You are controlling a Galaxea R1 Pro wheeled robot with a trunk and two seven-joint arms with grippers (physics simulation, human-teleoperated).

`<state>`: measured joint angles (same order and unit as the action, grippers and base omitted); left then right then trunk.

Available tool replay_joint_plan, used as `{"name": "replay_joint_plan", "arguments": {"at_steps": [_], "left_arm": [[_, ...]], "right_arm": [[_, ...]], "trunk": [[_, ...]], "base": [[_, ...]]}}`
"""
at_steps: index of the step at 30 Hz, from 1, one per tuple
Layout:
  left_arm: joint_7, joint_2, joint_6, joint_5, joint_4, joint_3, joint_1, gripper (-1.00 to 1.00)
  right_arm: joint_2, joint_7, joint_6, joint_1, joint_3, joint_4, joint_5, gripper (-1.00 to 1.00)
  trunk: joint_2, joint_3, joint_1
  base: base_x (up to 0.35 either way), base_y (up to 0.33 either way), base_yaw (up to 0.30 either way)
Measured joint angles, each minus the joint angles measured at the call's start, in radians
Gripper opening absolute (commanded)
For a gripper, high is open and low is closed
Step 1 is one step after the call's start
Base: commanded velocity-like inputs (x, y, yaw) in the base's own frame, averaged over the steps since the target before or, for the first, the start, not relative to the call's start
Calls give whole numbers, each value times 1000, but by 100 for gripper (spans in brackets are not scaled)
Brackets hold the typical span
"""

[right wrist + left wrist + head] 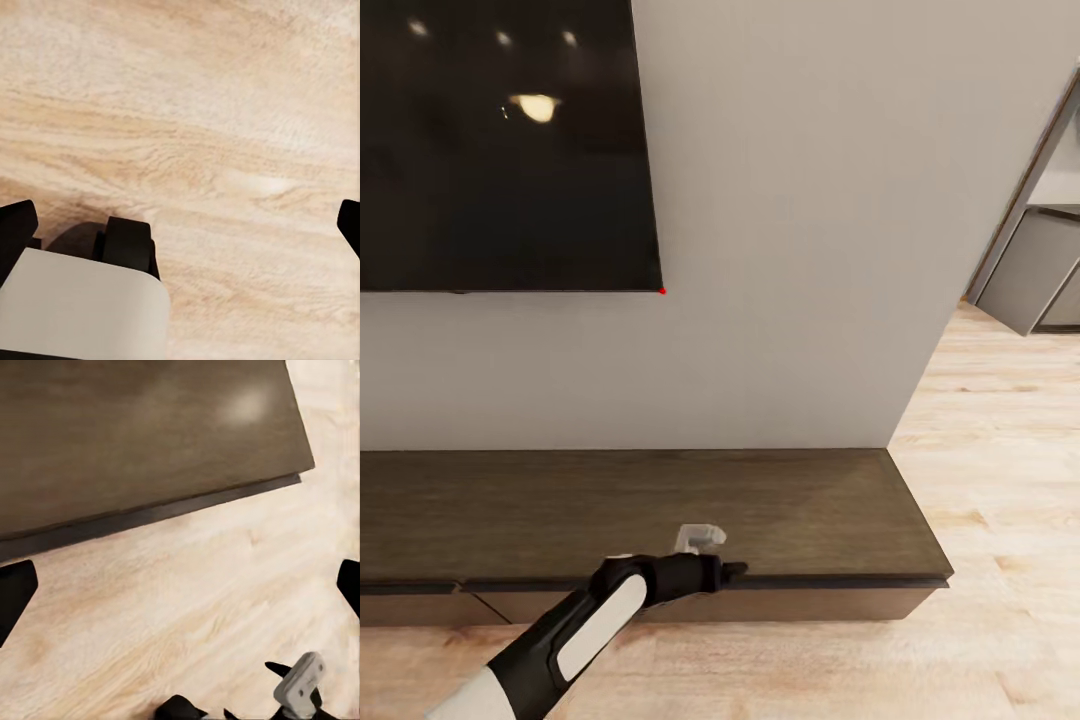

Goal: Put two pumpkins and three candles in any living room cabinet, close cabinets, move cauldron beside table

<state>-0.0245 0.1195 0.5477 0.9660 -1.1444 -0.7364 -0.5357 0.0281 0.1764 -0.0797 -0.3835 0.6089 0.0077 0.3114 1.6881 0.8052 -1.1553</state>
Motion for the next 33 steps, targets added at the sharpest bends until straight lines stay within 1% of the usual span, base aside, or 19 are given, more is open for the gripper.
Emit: {"name": "replay_joint_plan", "arguments": {"at_steps": [3,4,7,8,11,13,14,15,16,17,19,20,21,22,23,24,27,29,33], "left_arm": [[0,-10,63,2,-96,1,0,100],[0,-16,76,2,-108,1,0,100],[0,-75,152,6,-145,8,-1,100],[0,-86,164,5,-149,10,-2,100],[0,-145,206,6,-169,22,-10,100],[0,-169,215,6,-180,34,-18,100],[3,-188,221,10,-197,54,-55,100],[6,-190,221,10,-199,57,-66,100],[41,-191,219,37,-202,84,-94,100],[120,-184,217,67,-204,126,-117,100],[257,-164,215,81,-206,188,-129,100],[432,-139,214,83,-205,257,-134,100],[484,-126,213,81,-205,290,-135,100],[526,-102,213,81,-206,328,-136,100],[554,-84,214,82,-206,380,-137,100],[562,-79,216,82,-207,414,-139,100],[566,-76,218,81,-204,437,-157,100],[567,-75,218,81,-202,442,-166,100],[567,-72,218,82,-202,446,-174,100]], "right_arm": [[-1,0,0,0,0,0,0,100],[-1,0,0,0,0,0,0,100],[-3,-1,0,0,1,0,0,100],[-3,-1,0,0,1,0,0,100],[-4,-1,0,0,1,0,0,100],[-4,-1,0,0,1,0,0,100],[-3,-1,0,0,3,0,-4,100],[-3,-1,1,0,5,0,-6,100],[-1,8,5,0,29,-1,-31,100],[2,54,9,-2,69,-1,-84,100],[14,179,11,-4,108,-5,-160,100],[48,425,12,-6,138,-30,-266,100],[63,534,12,-6,141,-46,-317,100],[88,638,17,-6,170,-61,-438,100],[114,703,65,-6,206,-70,-604,100],[125,725,153,-6,216,-76,-717,100],[137,745,291,-5,225,-95,-832,100],[140,754,341,-6,229,-129,-873,100],[142,780,373,-6,230,-172,-932,100]], "trunk": [[0,0,0],[0,0,0],[0,0,0],[0,0,0],[0,0,0],[0,0,0],[0,0,0],[0,0,0],[0,0,0],[0,0,0],[0,0,0],[0,0,0],[0,0,0],[0,0,0],[0,0,0],[0,0,0],[0,0,0],[0,0,0],[0,0,0]], "base": [[0,0,0],[0,0,0],[0,0,0],[0,0,0],[0,0,0],[0,0,0],[0,0,0],[0,0,0],[0,0,0],[0,0,0],[0,0,0],[0,0,0],[0,0,0],[0,0,0],[0,0,0],[0,0,0],[0,0,0],[0,0,0],[0,0,0]]}}
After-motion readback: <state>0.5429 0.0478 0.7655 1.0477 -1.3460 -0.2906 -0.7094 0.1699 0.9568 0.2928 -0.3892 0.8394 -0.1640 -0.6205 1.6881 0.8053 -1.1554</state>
